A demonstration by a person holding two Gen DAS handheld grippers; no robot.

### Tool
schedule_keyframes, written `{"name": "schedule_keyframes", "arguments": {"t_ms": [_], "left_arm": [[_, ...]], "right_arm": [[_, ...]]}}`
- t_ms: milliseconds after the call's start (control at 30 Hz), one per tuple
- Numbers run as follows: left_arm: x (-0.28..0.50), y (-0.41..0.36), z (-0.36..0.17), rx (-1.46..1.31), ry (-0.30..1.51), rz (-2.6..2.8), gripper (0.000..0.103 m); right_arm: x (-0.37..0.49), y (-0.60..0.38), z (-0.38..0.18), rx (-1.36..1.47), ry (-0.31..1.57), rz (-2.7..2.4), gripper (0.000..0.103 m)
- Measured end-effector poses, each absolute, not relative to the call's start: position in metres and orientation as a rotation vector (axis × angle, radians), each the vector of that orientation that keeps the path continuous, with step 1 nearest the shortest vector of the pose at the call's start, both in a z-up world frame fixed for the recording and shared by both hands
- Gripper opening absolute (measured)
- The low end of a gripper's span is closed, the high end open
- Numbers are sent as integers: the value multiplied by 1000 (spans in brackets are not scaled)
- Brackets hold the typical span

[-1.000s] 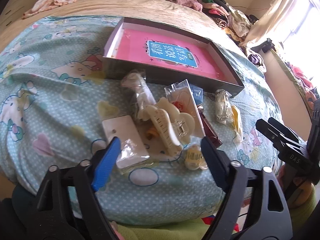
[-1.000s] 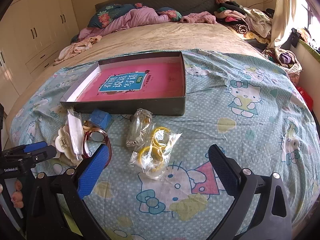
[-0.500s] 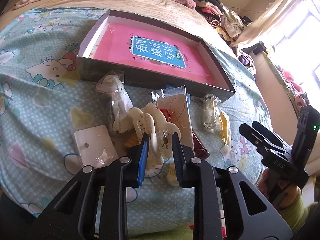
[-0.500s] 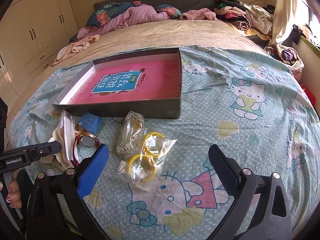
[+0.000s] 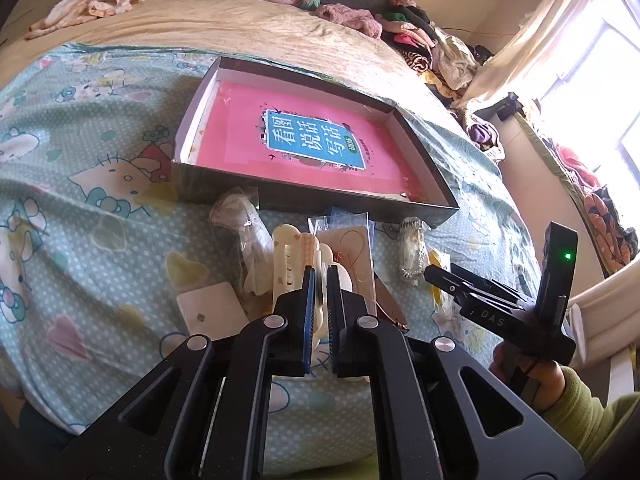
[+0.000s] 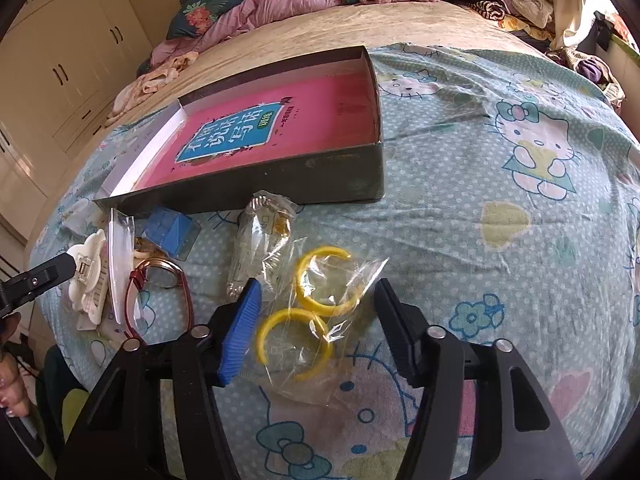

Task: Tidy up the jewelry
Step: 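Grasp the cream claw clip with left tool while right tool grasps bangle bag, then carry claw clip into pink tray with left tool while right tool drops bangle bag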

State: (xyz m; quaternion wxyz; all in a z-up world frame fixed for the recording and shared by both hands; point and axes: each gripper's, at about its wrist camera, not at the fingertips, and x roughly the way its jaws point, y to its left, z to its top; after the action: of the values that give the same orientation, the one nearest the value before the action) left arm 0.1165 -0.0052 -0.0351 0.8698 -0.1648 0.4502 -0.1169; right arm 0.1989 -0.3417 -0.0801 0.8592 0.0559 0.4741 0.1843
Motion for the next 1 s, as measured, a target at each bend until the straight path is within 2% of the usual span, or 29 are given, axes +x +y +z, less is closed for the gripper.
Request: {"name": "schedule_keyframes", "arguments": {"t_ms": [167,533,1000], "left_arm": [[117,-4,-31,-350,934,-258,1],[121,10,-6,-351,885,-255,0],[169,29,11,-363,837,-222,0]], "right_arm": [[194,-350,-71,157,968,401,46],[193,-349,-31,157,865,413,46],[232,-329,-7,137,791,449,46]]}}
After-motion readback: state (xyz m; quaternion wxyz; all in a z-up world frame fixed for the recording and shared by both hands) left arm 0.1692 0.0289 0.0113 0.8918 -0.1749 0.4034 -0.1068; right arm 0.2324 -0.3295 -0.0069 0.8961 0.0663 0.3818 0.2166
